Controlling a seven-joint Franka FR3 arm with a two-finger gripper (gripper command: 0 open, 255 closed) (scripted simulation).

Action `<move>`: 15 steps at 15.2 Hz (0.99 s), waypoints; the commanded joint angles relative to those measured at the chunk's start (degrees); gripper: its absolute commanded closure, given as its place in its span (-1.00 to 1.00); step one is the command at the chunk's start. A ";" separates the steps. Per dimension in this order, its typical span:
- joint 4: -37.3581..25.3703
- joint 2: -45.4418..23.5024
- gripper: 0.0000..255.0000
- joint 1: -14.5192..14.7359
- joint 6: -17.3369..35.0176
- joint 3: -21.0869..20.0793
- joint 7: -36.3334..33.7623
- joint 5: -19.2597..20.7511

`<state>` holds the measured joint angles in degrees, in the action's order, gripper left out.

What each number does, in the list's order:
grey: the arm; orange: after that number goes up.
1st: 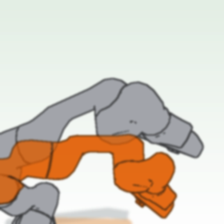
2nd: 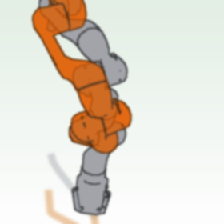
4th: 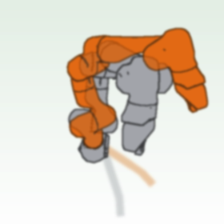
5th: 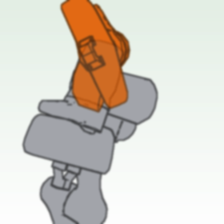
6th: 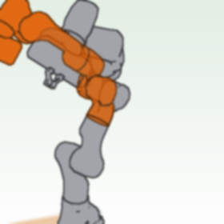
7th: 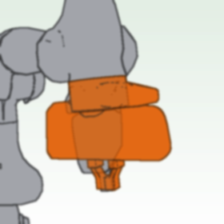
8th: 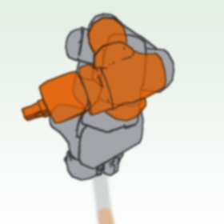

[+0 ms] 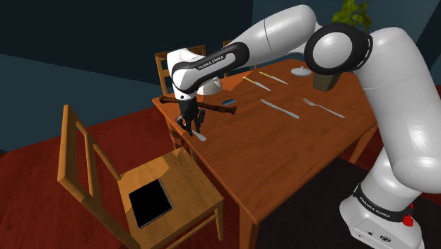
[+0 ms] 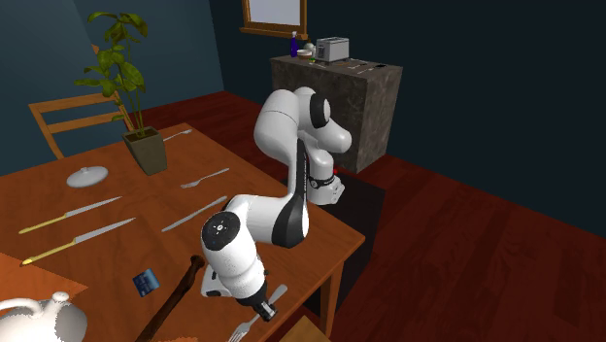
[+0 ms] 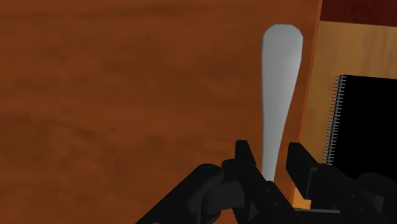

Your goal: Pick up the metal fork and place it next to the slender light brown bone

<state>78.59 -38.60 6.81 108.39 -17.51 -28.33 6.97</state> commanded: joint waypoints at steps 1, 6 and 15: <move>0.00 0.00 1.00 0.00 0.03 0.00 0.00 0.00; 0.02 0.01 -1.00 0.00 0.04 0.00 0.00 0.00; -6.30 0.68 -1.00 0.27 -6.88 -0.20 0.34 -0.34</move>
<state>73.42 -37.83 6.97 102.61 -17.69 -27.99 6.65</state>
